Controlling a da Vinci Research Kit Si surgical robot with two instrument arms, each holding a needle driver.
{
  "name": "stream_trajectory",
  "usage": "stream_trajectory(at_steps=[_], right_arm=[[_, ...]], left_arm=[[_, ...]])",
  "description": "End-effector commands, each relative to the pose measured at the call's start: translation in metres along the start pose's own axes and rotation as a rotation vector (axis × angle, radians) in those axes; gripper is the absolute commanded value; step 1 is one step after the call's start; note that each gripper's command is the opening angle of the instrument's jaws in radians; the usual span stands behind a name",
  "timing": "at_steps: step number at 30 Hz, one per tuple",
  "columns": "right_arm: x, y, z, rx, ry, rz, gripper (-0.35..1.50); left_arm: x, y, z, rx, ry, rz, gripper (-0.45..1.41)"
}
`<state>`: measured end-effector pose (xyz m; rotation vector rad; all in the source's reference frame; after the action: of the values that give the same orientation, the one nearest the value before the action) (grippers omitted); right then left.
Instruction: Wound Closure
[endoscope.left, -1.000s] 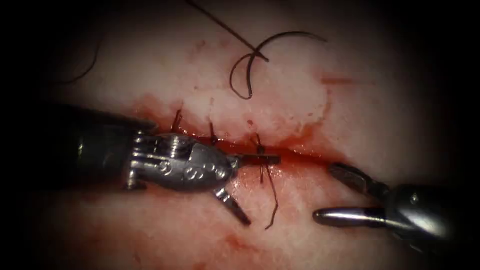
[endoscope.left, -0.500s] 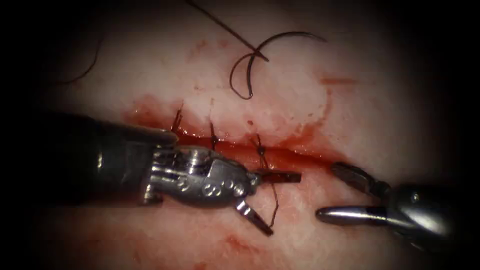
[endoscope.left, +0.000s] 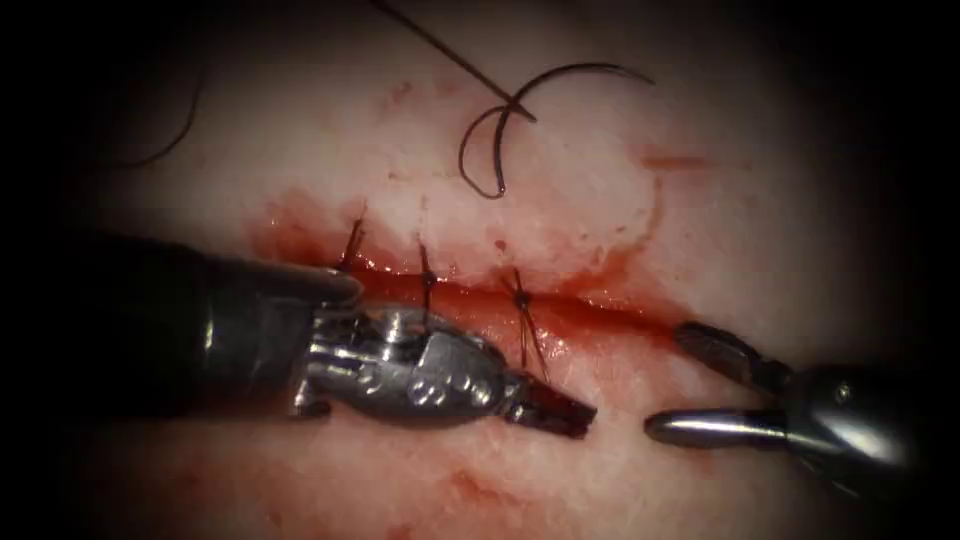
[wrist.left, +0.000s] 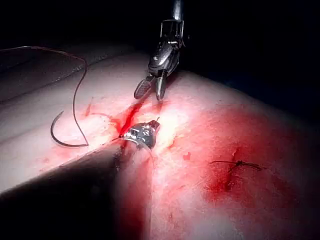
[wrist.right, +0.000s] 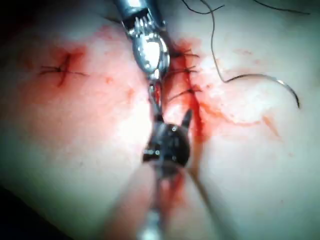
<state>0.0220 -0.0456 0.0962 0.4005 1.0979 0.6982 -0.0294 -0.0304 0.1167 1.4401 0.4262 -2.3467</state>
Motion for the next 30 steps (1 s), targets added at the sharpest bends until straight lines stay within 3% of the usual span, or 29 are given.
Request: stream_trajectory(at_steps=[1, 6, 14, 30], right_arm=[[-0.0004, -0.0002, 0.0009, 0.001, 0.001, 0.0, 1.33], [-0.0002, 0.0, 0.0022, -0.011, 0.025, -0.115, 1.33], [0.0003, -0.0002, 0.005, -0.04, 0.035, -0.253, 1.33], [0.0023, 0.0006, 0.0105, -0.095, 0.085, -0.428, 1.33]], left_arm=[[-0.0001, -0.0001, 0.0003, 0.009, -0.006, 0.001, -0.45], [0.0001, -0.0017, -0.0022, 0.076, 0.013, -0.034, -0.45], [0.0006, -0.0027, -0.0049, 0.115, 0.052, -0.077, -0.45], [-0.0006, -0.003, -0.0065, 0.122, 0.088, -0.154, -0.45]])
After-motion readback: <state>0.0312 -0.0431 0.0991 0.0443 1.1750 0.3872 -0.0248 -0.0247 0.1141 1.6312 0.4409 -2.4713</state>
